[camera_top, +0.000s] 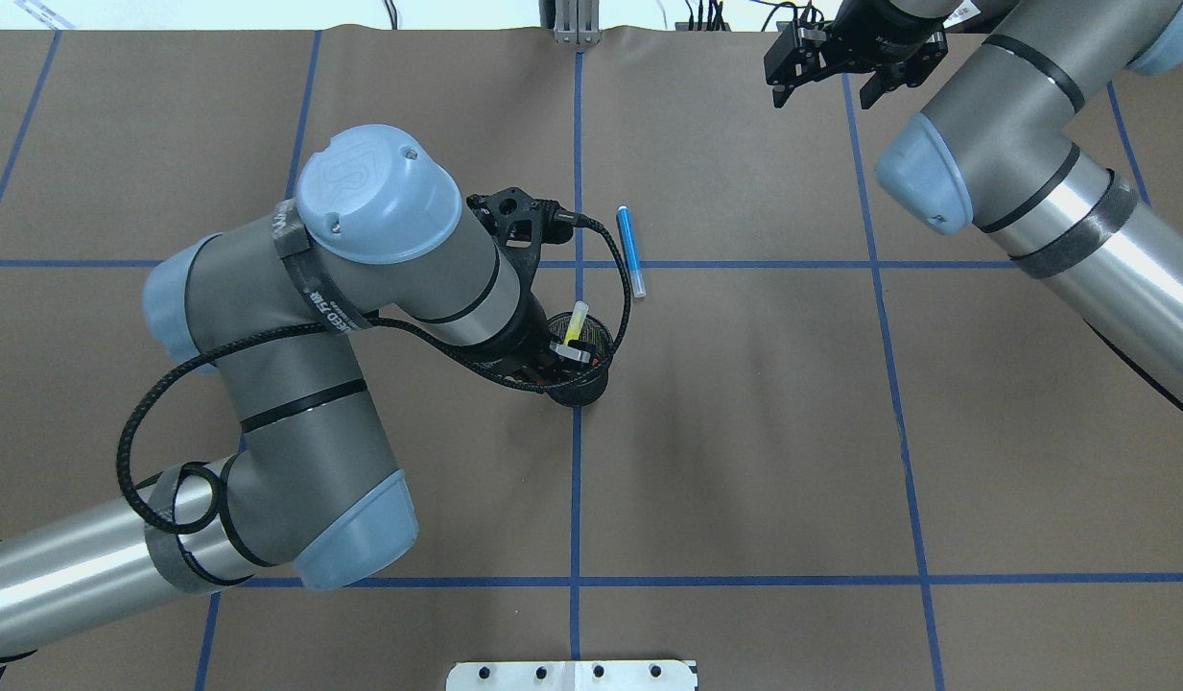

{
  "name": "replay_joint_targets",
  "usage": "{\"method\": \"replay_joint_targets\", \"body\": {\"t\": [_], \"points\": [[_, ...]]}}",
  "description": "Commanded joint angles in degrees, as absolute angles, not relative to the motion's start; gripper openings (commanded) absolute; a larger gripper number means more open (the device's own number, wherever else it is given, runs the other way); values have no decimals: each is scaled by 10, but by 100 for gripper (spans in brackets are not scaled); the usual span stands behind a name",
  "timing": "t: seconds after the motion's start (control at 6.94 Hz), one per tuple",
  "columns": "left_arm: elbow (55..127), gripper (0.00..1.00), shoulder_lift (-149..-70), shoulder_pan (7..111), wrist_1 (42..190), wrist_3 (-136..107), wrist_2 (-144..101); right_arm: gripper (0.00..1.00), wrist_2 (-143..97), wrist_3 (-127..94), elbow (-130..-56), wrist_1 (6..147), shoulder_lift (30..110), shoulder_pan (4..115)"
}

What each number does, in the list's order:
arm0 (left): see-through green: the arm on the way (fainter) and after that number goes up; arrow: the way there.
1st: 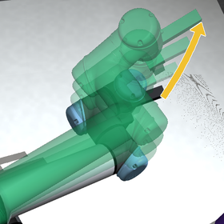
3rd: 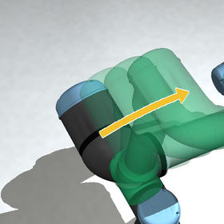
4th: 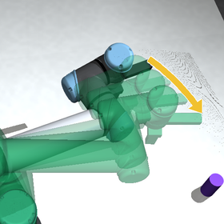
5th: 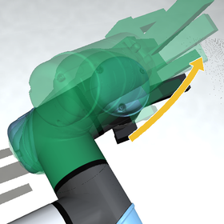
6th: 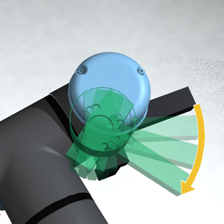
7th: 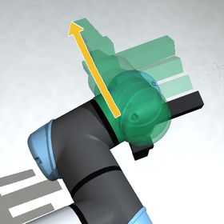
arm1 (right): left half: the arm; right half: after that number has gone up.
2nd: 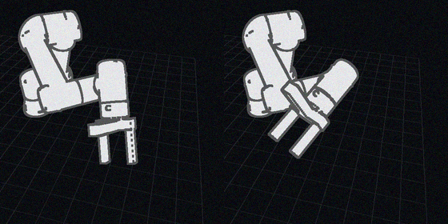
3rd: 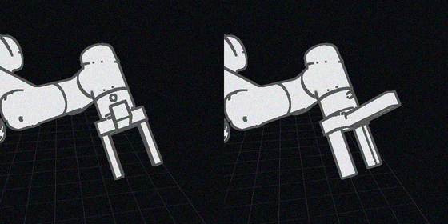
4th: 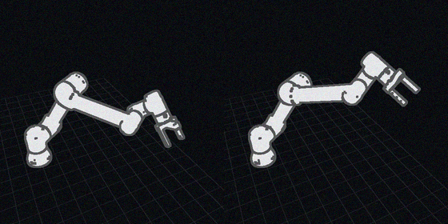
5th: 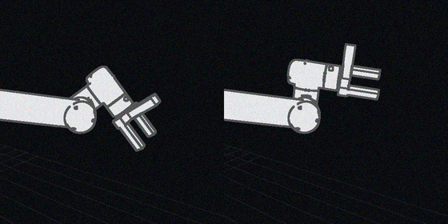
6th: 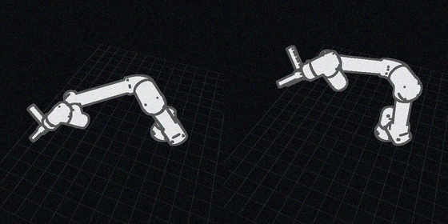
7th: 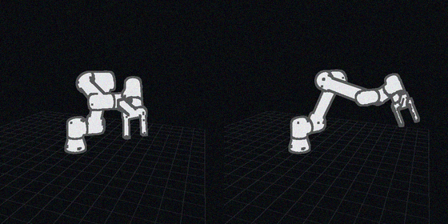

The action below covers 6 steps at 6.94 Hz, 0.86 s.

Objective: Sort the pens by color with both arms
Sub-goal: 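Lift the red-capped marker out and carry it beside the blue marker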

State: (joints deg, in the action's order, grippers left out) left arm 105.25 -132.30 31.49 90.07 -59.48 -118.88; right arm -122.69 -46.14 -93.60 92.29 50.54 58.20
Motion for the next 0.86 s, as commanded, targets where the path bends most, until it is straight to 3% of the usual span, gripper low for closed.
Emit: {"method": "replay_joint_targets", "body": {"t": [0.0,0.43,0.72], "points": [[1080,20,-1326,333,884,-607,-1187,98,-1227,-461,-936,922,505,583],[1055,20,-1340,388,890,-711,-1181,98,-1234,-441,-944,918,525,590],[943,20,-1417,407,893,-727,-1141,99,-1264,-425,-957,918,543,605]]}}
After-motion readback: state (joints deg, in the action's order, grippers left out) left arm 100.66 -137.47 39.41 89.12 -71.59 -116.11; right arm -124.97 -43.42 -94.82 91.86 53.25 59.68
